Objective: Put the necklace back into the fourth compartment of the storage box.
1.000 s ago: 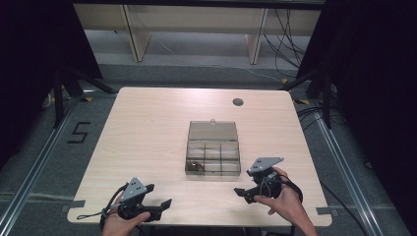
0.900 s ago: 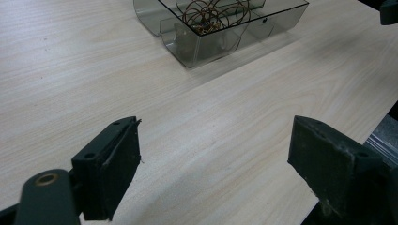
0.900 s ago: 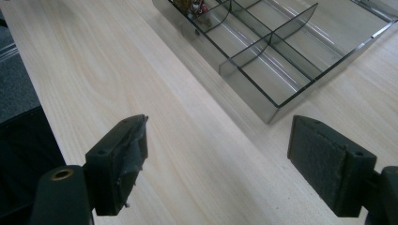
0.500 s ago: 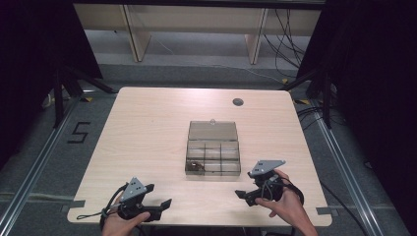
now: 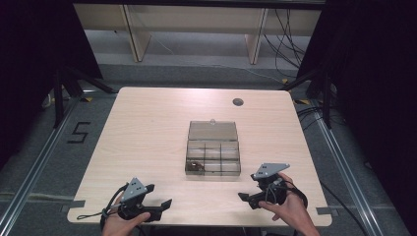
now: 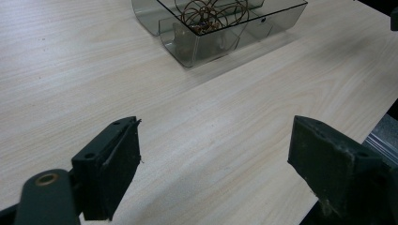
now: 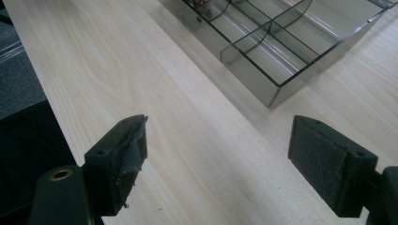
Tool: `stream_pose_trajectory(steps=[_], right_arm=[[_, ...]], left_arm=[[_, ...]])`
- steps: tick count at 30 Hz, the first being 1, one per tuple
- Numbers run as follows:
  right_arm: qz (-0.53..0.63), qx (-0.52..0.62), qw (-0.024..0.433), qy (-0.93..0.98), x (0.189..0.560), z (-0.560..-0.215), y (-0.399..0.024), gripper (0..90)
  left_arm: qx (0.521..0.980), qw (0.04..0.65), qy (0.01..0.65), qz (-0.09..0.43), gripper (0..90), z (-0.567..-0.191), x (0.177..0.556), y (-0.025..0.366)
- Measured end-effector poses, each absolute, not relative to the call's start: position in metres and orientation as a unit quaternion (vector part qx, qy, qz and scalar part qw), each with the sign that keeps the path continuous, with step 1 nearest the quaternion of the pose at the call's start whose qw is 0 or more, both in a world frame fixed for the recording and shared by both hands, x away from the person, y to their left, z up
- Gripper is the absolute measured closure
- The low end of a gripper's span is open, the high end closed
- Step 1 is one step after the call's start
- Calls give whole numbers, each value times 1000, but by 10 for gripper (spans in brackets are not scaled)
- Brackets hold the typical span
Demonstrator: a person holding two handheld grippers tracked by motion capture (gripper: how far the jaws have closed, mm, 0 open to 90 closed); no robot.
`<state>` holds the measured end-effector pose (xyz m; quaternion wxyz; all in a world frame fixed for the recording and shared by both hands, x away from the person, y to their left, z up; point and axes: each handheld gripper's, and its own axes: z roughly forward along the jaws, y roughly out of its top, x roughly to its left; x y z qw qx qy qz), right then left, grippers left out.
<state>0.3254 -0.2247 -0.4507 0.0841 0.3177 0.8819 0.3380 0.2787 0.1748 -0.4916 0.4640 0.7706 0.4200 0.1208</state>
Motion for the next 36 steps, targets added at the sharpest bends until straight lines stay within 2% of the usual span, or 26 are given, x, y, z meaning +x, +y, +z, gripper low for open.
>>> stream_pose_trajectory(steps=[17, 36], right_arm=[[354, 322, 100, 872, 317, -461, -238, 205], [360, 330, 94, 868, 302, -474, -241, 190]], left_arm=[[774, 462, 416, 121, 166, -492, 279, 174], [773, 464, 417, 121, 166, -491, 278, 174]])
